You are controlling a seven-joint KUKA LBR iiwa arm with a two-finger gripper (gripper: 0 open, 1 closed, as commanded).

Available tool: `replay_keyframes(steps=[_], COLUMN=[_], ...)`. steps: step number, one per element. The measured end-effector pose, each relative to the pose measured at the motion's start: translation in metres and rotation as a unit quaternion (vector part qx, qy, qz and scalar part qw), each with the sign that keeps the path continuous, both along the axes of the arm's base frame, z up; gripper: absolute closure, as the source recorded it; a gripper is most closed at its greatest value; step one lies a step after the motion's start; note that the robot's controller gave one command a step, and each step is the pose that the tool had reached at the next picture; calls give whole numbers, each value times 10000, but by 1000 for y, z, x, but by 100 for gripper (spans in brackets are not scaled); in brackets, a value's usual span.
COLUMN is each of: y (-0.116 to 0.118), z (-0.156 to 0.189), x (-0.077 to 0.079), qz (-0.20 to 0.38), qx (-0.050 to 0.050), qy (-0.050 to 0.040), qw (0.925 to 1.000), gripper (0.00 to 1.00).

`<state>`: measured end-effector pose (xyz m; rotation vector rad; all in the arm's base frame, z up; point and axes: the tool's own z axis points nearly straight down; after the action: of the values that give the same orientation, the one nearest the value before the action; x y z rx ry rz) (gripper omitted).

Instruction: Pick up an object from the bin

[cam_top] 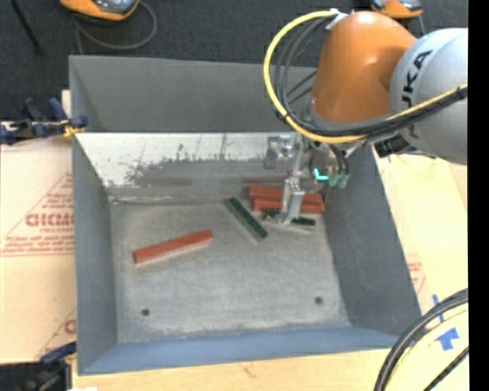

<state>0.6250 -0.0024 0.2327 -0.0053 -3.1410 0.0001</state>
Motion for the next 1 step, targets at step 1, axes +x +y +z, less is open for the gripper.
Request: replay_keyframes(steps=[1], y=[56], z=[-114], x=[-23], qz=[17], qx=[12], qy=[22], qw=[10000], gripper=[0])
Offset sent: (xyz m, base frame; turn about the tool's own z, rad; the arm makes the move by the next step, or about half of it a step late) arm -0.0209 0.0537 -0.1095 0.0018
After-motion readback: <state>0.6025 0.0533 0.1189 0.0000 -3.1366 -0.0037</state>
